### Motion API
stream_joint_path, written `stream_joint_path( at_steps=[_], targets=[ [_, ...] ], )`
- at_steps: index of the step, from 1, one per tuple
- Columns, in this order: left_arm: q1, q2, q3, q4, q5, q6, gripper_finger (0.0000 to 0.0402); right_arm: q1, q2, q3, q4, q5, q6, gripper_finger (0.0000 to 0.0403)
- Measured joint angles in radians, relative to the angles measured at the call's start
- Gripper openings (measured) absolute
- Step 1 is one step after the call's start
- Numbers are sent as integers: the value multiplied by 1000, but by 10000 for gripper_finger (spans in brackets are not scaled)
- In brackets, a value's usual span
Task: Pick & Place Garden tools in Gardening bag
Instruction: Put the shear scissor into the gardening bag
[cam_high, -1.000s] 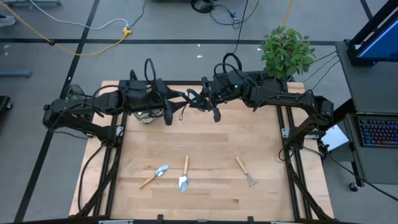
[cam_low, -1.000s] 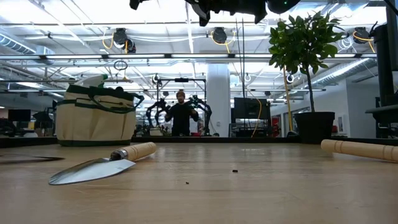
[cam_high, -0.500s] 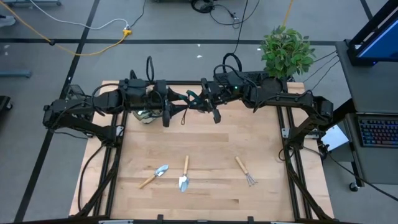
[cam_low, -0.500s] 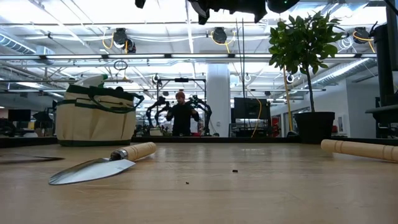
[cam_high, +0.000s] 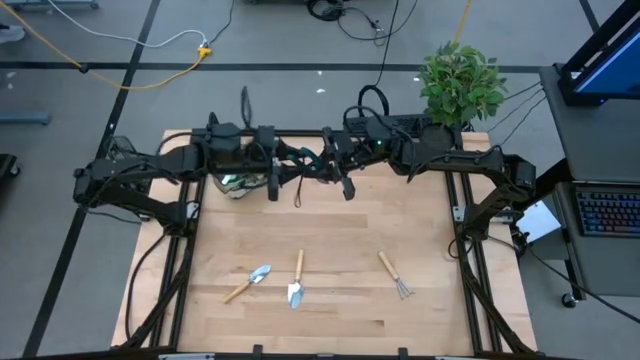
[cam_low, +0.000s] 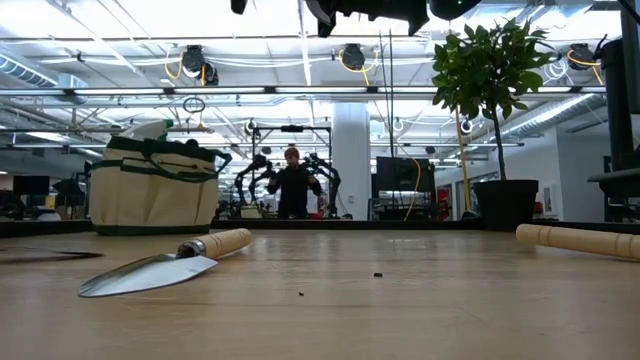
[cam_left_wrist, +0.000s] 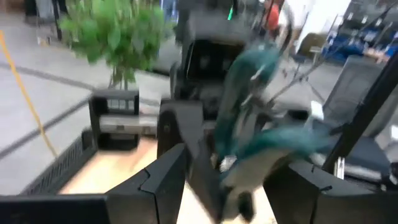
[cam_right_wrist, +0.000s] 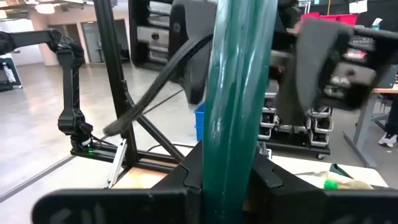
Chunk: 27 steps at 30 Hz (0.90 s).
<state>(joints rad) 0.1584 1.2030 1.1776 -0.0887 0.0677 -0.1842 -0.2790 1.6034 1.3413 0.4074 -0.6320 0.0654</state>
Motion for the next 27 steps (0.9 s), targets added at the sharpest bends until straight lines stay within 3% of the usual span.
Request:
stream_joint_path(
  at_steps=[9,18,24,27],
  targets=[
    [-1,11,-2,46,4,21,189,0,0,0,-31,2,2,42],
    [0,6,-2,39,8,33,66,0,0,0,-37,2,8,42],
    [4,7,-2,39,9,43,64,-1,0,0,-46,4,7,44],
    [5,7,-2,24,10,34,64,-1,0,0,-61,2,-2,85]
  ],
)
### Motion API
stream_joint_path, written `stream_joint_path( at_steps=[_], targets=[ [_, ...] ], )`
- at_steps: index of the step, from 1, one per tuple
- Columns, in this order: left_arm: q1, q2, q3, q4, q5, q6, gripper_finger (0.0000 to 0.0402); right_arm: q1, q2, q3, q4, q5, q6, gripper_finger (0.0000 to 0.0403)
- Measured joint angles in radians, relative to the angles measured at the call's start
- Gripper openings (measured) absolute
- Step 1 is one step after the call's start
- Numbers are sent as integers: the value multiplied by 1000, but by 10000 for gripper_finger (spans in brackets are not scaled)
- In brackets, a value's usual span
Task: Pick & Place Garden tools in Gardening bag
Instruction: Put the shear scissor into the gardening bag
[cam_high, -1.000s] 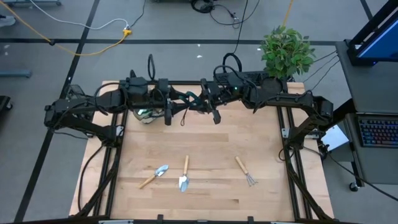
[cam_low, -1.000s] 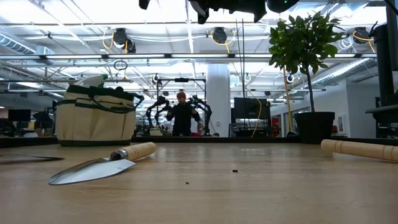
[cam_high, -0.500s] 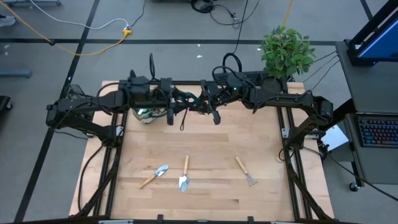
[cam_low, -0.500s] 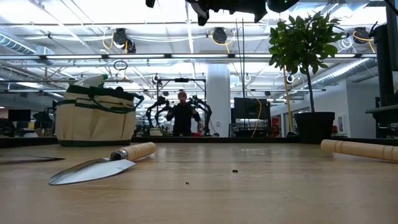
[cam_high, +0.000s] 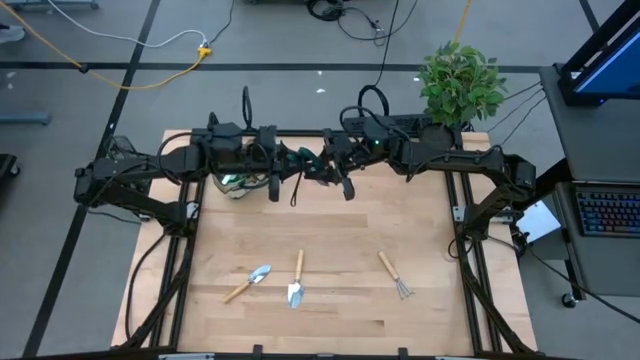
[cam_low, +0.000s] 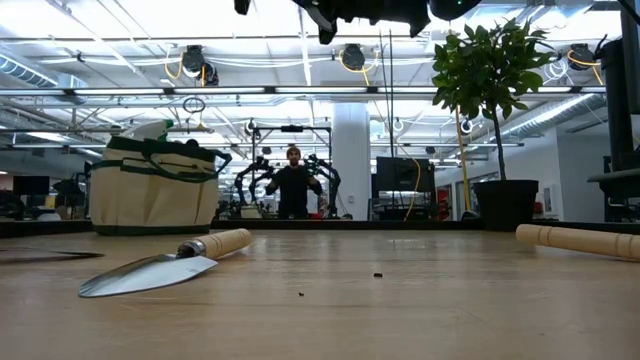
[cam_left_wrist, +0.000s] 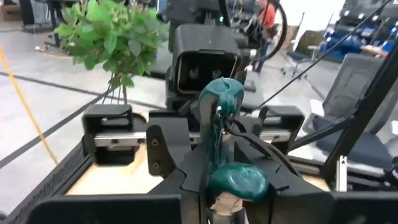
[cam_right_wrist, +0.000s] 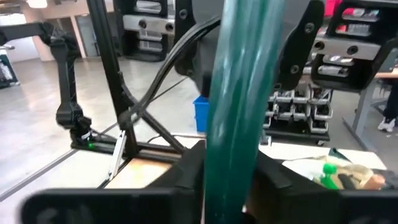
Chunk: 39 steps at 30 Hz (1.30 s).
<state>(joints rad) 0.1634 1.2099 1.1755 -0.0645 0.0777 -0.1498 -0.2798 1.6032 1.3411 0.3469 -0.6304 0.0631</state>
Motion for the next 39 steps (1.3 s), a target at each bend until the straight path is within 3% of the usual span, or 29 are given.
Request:
stream_joint_path(
  at_steps=[7,15,29,32,39],
  targets=[
    [0,-13,0,-94,-103,7,64,-17,-1,0,-113,95,0,180],
    [0,-52,0,-220,-227,11,64,-58,-1,0,-234,113,-19,234],
    [9,-153,0,-488,-760,9,64,-105,-1,0,-353,110,-52,250],
    [31,-166,0,-594,-815,-25,64,-105,-1,0,-354,110,-53,251],
    [111,-173,0,-807,-830,-125,64,-105,-1,0,-361,110,-53,249]
  ],
)
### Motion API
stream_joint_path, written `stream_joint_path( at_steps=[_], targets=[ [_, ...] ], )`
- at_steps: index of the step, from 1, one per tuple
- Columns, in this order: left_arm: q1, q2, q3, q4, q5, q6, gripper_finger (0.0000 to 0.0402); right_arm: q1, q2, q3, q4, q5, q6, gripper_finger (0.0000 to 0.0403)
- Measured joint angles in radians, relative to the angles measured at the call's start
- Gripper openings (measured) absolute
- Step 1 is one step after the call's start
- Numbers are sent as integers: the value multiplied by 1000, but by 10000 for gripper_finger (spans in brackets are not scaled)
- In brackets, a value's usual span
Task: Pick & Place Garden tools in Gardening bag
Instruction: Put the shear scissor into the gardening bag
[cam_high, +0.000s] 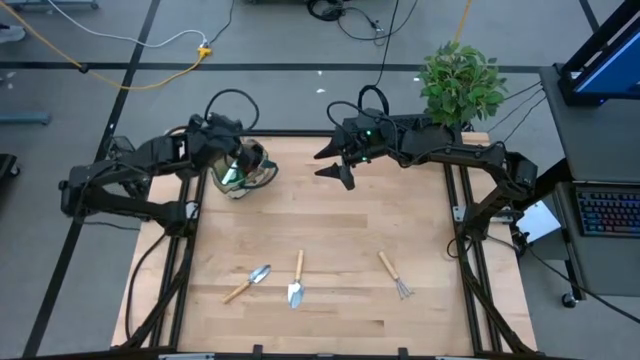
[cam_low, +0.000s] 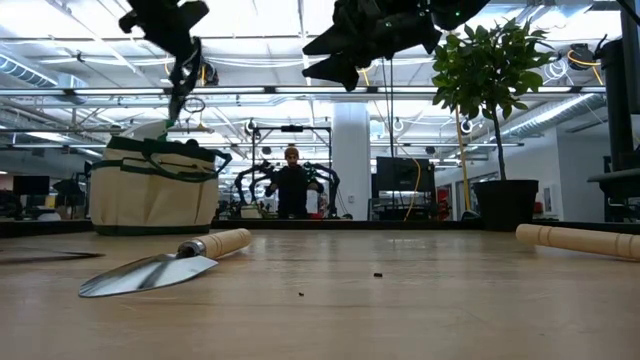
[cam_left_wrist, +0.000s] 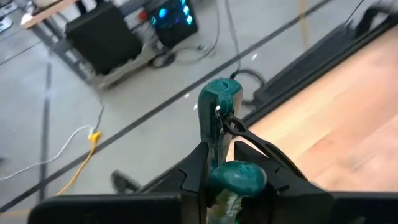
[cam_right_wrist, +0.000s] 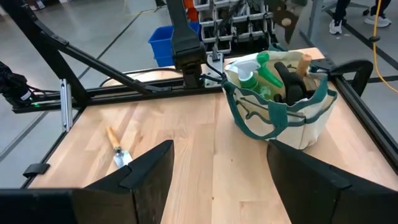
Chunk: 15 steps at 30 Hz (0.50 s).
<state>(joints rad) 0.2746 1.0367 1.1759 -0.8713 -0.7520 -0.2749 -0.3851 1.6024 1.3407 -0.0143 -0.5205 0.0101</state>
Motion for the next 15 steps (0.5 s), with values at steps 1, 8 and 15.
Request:
stream_joint_path(
  at_steps=[1,8,15],
  targets=[
    [9,0,0,-16,0,-1,64,0,0,0,0,0,0,250],
    [77,0,-6,-94,40,-50,64,0,0,0,-7,0,0,249],
    [110,-18,-106,-104,64,-146,64,0,0,0,-7,0,-6,248]
  ],
)
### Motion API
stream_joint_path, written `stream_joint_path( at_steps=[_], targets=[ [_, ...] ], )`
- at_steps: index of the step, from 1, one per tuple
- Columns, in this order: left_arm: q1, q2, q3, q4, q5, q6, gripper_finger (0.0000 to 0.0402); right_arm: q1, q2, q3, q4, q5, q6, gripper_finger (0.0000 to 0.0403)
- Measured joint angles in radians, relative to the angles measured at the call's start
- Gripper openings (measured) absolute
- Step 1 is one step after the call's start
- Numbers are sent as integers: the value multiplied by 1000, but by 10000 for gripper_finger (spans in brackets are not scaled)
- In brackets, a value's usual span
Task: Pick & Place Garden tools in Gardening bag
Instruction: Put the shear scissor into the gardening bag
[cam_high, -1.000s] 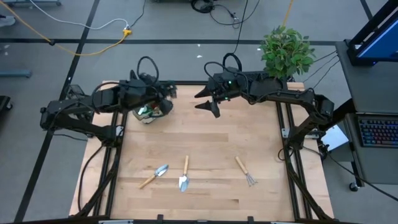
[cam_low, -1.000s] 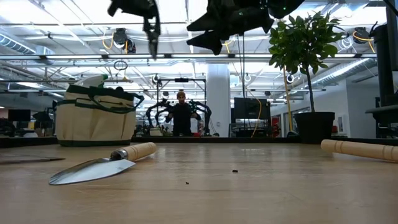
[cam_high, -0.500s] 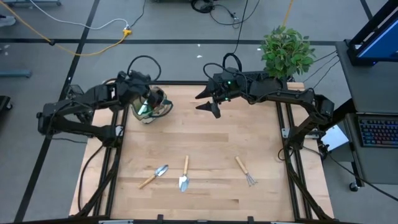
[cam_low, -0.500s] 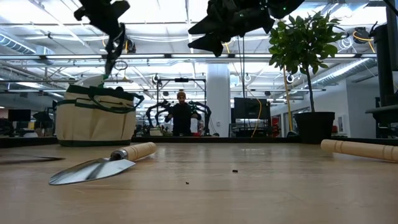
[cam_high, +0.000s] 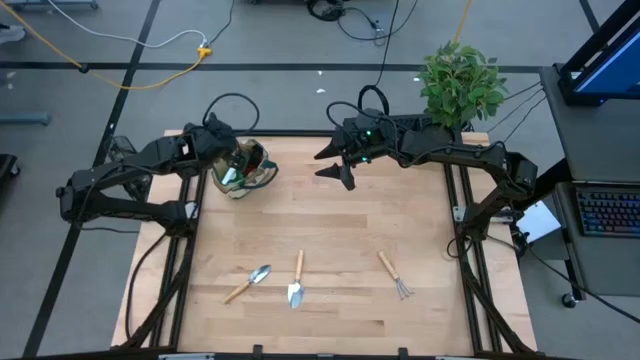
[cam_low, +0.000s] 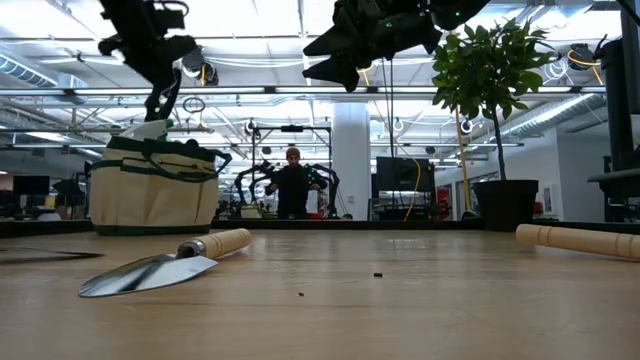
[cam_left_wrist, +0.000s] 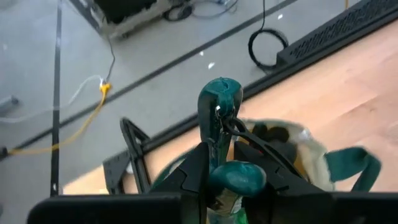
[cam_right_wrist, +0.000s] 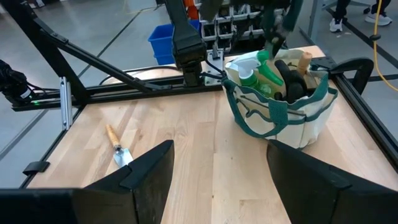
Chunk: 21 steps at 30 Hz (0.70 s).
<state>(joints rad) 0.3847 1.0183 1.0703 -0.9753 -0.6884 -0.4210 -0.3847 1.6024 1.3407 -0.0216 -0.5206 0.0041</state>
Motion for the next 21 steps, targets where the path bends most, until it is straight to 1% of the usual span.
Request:
stream_joint_path(
  at_steps=[5,14,16,21],
  targets=[
    [6,-12,-92,31,8,-51,64,0,0,0,0,-3,-6,249],
    [64,-21,-256,248,20,-50,63,0,0,0,-11,-4,-15,251],
    [79,-21,-287,298,35,-47,64,0,0,0,-11,-3,-14,251],
    [108,-21,-334,342,85,-49,63,0,0,0,-14,-4,-13,247]
  ],
)
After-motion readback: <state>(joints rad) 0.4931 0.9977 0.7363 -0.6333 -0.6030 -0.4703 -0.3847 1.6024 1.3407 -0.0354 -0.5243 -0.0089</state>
